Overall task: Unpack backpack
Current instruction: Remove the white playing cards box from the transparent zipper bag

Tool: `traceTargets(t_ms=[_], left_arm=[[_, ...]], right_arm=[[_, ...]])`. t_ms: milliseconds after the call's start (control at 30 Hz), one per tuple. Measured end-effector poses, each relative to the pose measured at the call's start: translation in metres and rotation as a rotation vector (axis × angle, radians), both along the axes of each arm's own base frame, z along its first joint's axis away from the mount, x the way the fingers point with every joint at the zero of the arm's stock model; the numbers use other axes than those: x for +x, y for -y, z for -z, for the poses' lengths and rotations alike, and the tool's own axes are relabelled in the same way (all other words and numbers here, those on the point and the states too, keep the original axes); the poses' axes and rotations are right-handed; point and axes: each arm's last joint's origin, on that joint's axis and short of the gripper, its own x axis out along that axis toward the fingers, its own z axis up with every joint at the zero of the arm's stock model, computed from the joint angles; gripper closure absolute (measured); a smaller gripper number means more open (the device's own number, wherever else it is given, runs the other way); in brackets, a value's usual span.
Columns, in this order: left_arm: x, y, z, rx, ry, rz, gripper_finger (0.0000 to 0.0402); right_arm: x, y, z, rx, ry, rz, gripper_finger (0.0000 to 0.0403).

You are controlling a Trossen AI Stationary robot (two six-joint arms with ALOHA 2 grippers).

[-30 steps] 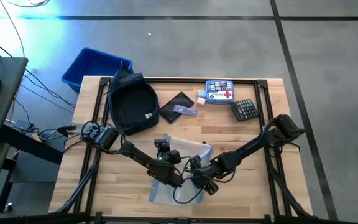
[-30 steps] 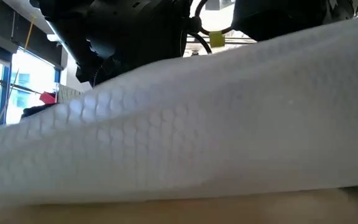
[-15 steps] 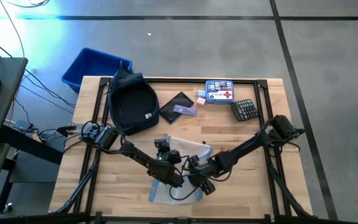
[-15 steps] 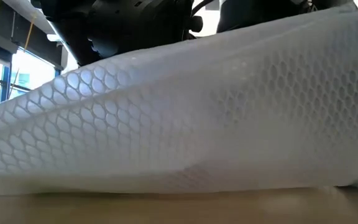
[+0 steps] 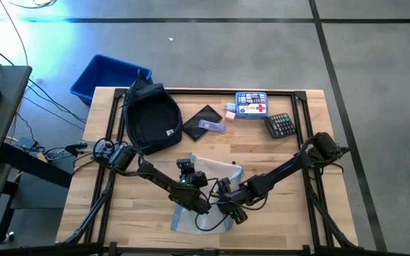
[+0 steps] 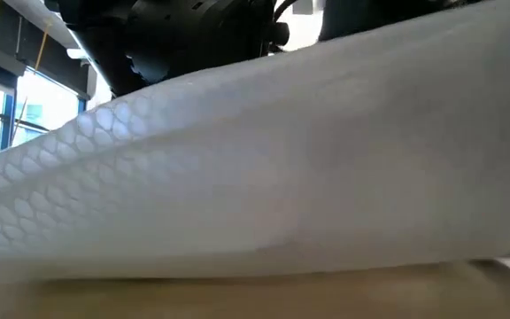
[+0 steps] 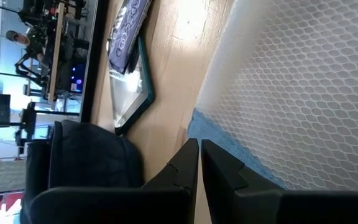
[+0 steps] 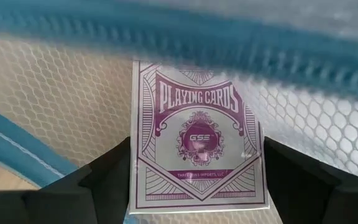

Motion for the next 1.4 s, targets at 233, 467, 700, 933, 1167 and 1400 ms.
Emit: traceTargets(t_ms=[233,467,700,933,1167,1400], left_arm=[[-0.001,0.0,0.0,-0.013,-0.002,-0.01,0.0402],[-0.002,0.0,0.0,-0.014,-0.028,-0.011,0.0402],[-0.007,0.004,0.0,-0.019,-0.064,-0.005,0.0402],[-0.01,0.013,-0.001,-0.021,-0.066,0.02,0.0402],[-0.006,0.016,-0.003,-0.04,-0.033,0.022,0.0402],[-0.006,0.016,-0.003,-0.039,-0.028,0.021,0.0402]], right_arm=[[-0.032,-0.002,-0.036,-0.006,-0.11,-0.014,0.012],[-0.072,-0.002,-0.07,-0.003,-0.291,-0.036,0.0122],[-0.102,0.032,-0.103,-0.324,-0.197,0.138,0.0122],[-0.09,0.118,-0.106,-0.192,0.122,0.454,0.0122],[-0.05,0.221,-0.077,0.051,0.462,0.693,0.0122],[-0.028,0.304,-0.056,0.017,0.493,0.902,0.0118]])
